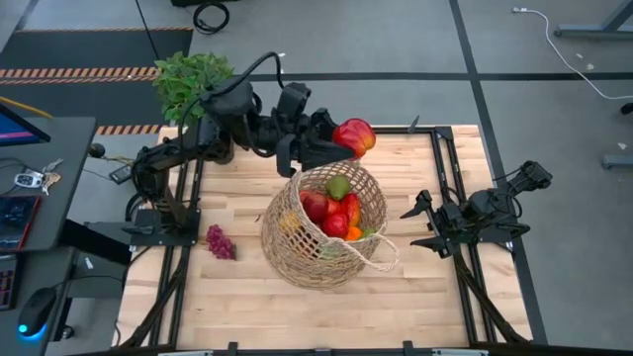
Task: Build produce basket
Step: Put the red pomegranate into the brown basket
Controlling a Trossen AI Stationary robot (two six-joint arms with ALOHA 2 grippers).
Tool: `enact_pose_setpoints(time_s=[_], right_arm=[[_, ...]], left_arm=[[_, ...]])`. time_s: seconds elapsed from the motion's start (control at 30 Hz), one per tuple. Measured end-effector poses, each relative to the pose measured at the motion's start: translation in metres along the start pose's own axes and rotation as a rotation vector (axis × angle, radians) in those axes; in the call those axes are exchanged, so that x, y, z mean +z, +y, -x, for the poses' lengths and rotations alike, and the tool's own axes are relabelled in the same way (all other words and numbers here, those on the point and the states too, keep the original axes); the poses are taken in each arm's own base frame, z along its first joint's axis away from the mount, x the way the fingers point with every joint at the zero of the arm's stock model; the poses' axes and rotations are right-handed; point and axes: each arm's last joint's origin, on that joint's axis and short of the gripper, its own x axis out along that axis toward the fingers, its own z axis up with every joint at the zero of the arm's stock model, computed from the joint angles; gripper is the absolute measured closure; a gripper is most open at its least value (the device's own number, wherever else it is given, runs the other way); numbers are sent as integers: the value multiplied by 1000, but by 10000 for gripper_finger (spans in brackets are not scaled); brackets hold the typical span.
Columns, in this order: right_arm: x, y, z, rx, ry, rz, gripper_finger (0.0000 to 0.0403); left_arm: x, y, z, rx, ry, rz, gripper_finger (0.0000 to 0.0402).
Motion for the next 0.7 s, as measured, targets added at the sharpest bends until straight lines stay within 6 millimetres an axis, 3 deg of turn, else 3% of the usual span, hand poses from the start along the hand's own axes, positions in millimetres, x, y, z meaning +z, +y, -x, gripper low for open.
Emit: enact_pose_setpoints(time_s=[0.2, 0.7], right_arm=[[0, 0, 0, 0, 0, 0, 53], [0, 0, 0, 0, 0, 0, 53]], left_arm=[[-4, 2, 0, 21, 35, -115, 115], [-41, 32, 14, 223, 562, -1041, 115]])
